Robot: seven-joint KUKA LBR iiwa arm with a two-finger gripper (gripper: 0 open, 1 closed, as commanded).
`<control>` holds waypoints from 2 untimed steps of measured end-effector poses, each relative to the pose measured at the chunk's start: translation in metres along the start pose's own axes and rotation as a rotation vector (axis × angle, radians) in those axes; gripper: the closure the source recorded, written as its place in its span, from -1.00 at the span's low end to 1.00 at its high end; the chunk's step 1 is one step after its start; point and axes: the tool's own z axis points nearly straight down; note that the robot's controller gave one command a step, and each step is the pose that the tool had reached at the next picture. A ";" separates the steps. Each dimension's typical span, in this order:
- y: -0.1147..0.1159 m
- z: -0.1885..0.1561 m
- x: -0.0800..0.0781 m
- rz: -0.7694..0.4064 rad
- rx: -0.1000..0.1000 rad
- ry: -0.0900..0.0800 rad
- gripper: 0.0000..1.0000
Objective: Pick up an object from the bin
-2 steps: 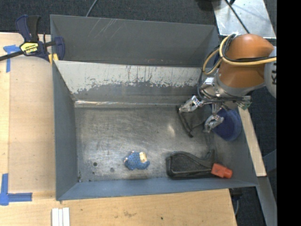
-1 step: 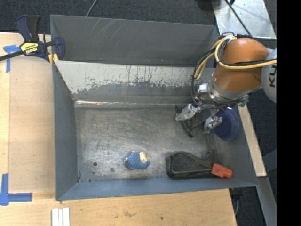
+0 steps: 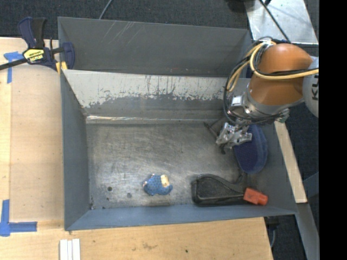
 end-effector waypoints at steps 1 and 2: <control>0.039 -0.209 0.028 -0.130 0.011 0.003 1.00; 0.043 -0.060 0.022 -0.161 -0.006 0.003 1.00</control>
Offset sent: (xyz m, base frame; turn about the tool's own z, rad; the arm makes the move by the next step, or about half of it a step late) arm -0.0495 -0.0094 0.2037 -0.1315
